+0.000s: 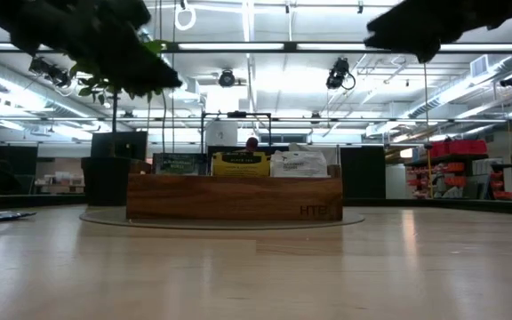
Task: Pick & Place Tea
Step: Put the purple tea bag into the left section of the wooden organizer
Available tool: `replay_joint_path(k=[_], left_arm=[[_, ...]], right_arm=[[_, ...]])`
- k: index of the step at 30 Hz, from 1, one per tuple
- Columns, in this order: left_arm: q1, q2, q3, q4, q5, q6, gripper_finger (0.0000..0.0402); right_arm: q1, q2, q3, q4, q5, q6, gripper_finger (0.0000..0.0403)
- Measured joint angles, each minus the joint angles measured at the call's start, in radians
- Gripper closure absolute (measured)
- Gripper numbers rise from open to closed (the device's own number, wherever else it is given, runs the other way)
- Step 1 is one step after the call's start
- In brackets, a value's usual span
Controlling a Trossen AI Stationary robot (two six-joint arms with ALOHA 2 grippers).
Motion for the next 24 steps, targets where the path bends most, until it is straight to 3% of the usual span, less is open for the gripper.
replay_joint_path(k=[5, 8, 11, 14, 20, 24], left_arm=[[-0.063, -0.094, -0.016, 0.014, 0.003, 0.020, 0.0261], [-0.099, -0.132, -0.068, 0.069, 0.003, 0.021, 0.0261], [-0.122, -0.164, -0.124, 0.133, 0.004, 0.005, 0.0259], [-0.146, -0.198, -0.168, 0.181, 0.004, -0.012, 0.0260], [-0.164, -0.281, -0.190, 0.090, 0.010, -0.021, 0.0260], [-0.170, -0.343, -0.189, 0.054, 0.011, -0.022, 0.0259]], right_arm=[[0.063, 0.000, 0.000, 0.061, -0.018, -0.046, 0.0201], [0.087, 0.000, -0.002, 0.057, -0.103, -0.028, 0.0202], [0.116, 0.000, -0.015, 0.074, -0.107, 0.016, 0.0201], [0.161, 0.003, -0.039, 0.128, -0.073, 0.005, 0.0202], [0.259, -0.066, -0.134, 0.342, -0.024, -0.128, 0.0220], [0.284, -0.132, -0.204, 0.340, 0.026, -0.053, 0.0240]])
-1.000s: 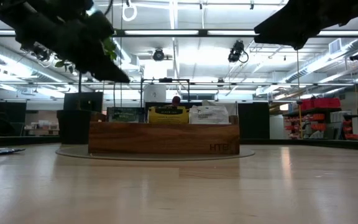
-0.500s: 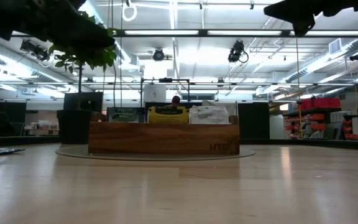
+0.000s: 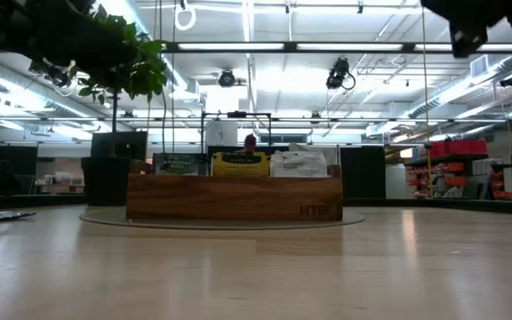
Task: Pick & Place Tea
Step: Put the purple tea bag into the left section of the wooden organizer
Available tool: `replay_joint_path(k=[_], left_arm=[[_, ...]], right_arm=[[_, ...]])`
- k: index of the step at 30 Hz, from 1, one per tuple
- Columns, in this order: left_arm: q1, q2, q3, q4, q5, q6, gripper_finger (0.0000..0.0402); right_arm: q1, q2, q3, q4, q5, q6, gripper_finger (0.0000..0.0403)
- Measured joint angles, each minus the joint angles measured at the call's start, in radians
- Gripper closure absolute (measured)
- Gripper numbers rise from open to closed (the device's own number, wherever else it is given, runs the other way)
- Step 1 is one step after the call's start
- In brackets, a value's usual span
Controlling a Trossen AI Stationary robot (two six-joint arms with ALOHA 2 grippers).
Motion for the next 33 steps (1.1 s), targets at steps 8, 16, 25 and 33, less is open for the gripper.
replay_joint_path(k=[8, 16, 25, 33], left_arm=[[-0.014, -0.038, 0.000, -0.071, 0.003, -0.050, 0.0259], [-0.013, -0.038, 0.000, -0.070, 0.001, -0.038, 0.0259], [-0.013, -0.038, 0.000, -0.087, 0.001, -0.035, 0.0259], [-0.013, -0.038, 0.000, -0.113, 0.001, -0.033, 0.0259]], right_arm=[[0.000, 0.064, -0.014, -0.213, -0.124, 0.489, 0.0250], [-0.004, 0.252, 0.045, -0.225, -0.269, 0.748, 0.0250], [-0.006, 0.551, 0.228, -0.258, -0.350, 0.707, 0.0250], [0.012, 0.759, 0.422, -0.454, -0.493, 0.752, 0.0217]])
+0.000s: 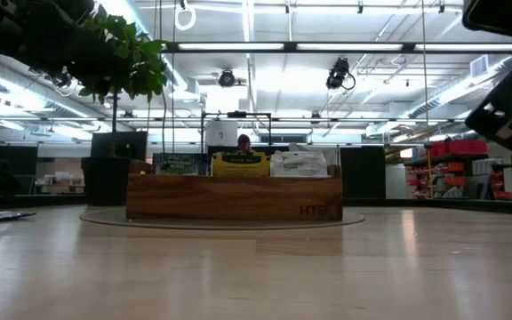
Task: Pick & Place Tea
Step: Put the purple tea bag into the left section of the wooden organizer
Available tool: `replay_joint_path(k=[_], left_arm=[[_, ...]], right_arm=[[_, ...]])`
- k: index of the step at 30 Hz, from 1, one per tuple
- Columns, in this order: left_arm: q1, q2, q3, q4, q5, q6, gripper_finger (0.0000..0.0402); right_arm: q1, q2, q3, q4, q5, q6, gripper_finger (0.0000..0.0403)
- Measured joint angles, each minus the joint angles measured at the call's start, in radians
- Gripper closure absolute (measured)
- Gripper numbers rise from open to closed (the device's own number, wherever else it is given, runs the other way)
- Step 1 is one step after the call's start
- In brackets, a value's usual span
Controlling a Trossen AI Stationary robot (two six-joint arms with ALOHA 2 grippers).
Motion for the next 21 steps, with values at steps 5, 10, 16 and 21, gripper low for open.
replay_joint_path(k=[5, 10, 16, 21], left_arm=[[0.000, 0.000, 0.000, -0.001, 0.000, 0.000, 0.0259], [0.000, 0.000, 0.000, -0.003, 0.000, 0.000, 0.0259], [0.000, 0.000, 0.000, -0.004, 0.000, 0.000, 0.0259], [0.000, 0.000, 0.000, -0.010, 0.001, -0.001, 0.0259]], right_arm=[[-0.001, 0.096, 0.127, -0.183, -0.007, -0.011, 0.0151], [0.003, 0.161, 0.175, -0.247, -0.012, -0.026, 0.0091], [0.008, 0.206, 0.181, -0.242, -0.008, -0.017, 0.0075], [0.010, 0.233, 0.183, -0.237, 0.020, -0.038, 0.0091]])
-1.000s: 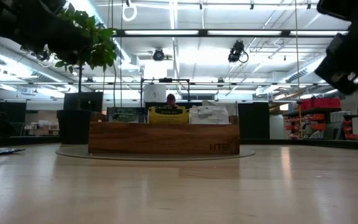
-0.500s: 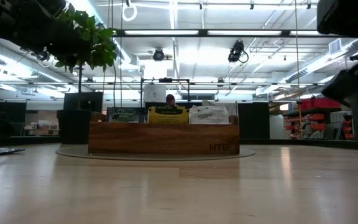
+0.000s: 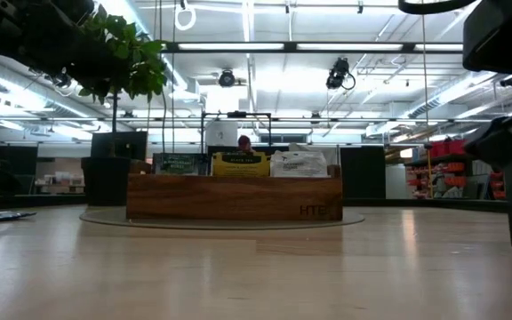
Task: Pick & Place Tea
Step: Put the purple tea bag into the left section of the wooden organizer
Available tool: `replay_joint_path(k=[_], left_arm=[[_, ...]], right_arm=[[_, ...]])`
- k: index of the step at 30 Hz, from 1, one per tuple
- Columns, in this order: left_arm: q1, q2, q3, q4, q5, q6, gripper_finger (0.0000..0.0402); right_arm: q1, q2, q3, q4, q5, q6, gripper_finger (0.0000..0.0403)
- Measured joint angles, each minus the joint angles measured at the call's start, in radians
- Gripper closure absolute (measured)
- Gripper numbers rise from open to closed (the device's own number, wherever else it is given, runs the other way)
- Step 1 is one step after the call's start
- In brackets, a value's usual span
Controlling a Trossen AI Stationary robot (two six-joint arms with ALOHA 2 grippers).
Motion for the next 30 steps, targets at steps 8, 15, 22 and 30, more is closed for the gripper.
replay_joint_path(k=[8, 15, 22, 30], left_arm=[[0.000, 0.000, 0.000, 0.000, 0.000, 0.002, 0.0259], [0.000, 0.000, 0.000, -0.001, 0.000, 0.004, 0.0259], [0.000, 0.000, 0.000, -0.001, 0.000, 0.011, 0.0259], [0.000, 0.000, 0.000, -0.001, 0.000, 0.008, 0.0259]], right_arm=[[-0.001, 0.045, 0.001, 0.006, 0.044, -0.035, 0.0147], [0.016, 0.054, 0.000, 0.000, 0.065, -0.051, 0.0243], [0.055, 0.040, -0.005, 0.012, 0.052, -0.078, 0.0280], [0.030, -0.044, -0.010, -0.111, 0.086, -0.125, 0.0187]])
